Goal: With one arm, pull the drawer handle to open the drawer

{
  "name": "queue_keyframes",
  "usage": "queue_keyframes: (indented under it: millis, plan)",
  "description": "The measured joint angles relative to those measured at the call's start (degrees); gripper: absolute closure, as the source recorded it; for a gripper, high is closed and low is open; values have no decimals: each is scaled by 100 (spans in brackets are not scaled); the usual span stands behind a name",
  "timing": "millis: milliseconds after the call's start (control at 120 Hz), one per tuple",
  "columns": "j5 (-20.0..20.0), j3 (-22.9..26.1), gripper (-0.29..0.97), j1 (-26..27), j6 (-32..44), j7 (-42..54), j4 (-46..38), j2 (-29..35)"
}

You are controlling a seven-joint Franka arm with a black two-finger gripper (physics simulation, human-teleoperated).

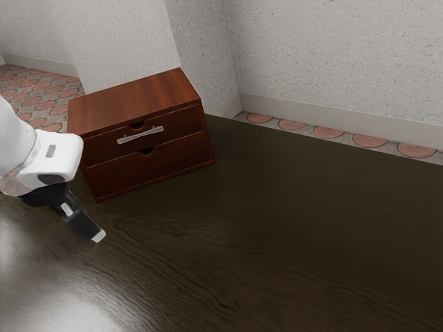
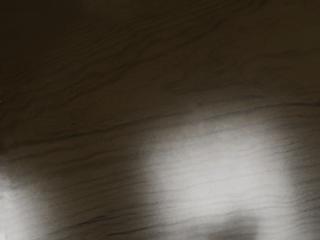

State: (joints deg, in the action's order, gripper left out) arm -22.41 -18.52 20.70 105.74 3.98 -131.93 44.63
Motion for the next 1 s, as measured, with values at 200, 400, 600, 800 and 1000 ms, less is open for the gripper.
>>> queue_keyframes:
  millis: [200, 400, 600, 800, 1000]
  plan:
    - [-1372, -2991, 0, 2773, 963, 1263, 1122, -645]
    - [-2066, -4227, 0, 3915, 1354, 2178, 1904, -954]
    - [-2234, -5658, 0, 5167, 1467, 2869, 2593, -1114]
    - [-2260, -6962, 0, 6417, 1422, 3365, 3390, -1121]
    - [-2446, -7539, 0, 7029, 1380, 3674, 3731, -1134]
